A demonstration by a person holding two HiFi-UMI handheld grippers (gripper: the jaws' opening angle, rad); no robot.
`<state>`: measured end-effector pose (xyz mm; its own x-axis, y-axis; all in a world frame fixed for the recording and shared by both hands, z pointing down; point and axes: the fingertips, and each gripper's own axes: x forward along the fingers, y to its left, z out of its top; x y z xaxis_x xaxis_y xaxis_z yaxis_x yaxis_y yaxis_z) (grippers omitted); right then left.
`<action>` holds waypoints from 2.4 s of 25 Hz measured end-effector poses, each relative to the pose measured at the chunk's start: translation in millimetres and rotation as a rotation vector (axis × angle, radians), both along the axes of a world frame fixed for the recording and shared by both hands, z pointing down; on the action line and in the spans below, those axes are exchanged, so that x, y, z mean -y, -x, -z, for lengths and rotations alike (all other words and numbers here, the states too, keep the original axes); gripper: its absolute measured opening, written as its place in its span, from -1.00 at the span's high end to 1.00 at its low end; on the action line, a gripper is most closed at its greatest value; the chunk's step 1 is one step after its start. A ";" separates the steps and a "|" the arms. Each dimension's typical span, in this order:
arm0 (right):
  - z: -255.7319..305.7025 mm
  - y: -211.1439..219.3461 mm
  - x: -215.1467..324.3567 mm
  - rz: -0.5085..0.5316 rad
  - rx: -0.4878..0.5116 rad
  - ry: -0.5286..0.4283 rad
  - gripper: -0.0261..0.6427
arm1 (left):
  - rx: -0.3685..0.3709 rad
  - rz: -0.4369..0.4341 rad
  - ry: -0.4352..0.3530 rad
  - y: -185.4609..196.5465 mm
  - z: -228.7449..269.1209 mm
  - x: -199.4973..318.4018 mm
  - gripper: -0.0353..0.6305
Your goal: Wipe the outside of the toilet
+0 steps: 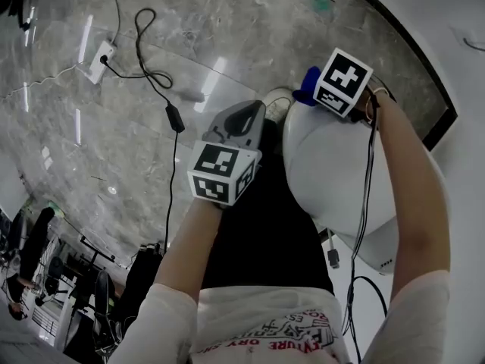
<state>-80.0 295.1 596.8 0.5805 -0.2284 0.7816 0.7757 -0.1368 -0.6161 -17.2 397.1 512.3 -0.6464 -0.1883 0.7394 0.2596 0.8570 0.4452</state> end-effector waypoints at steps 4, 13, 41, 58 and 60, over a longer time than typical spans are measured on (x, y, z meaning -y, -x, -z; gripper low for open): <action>9.2 8.1 -20.8 -0.138 0.061 0.089 0.71 | -0.006 0.027 0.027 0.8 12.2 -11.8 0.87; 90.5 92.0 21.7 -0.544 0.193 0.293 0.71 | 0.076 -0.140 0.045 92.8 69.1 51.2 0.87; 241.4 89.0 391.9 -1.978 0.579 0.306 0.71 | 0.184 -1.339 -0.020 194.1 182.8 413.7 0.87; 300.0 -174.1 622.4 -2.431 0.947 0.117 0.71 | 0.280 -1.766 -0.089 -1.3 238.2 663.6 0.87; 280.0 -184.7 626.6 -2.430 0.938 0.103 0.71 | 0.296 -1.810 -0.083 -20.2 232.1 673.5 0.87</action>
<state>104.7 -331.5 316.7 -0.5923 -0.0390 0.8048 -0.4483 0.8459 -0.2889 3.0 -276.5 280.1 0.2753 -0.7465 0.6058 -0.9349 -0.0609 0.3497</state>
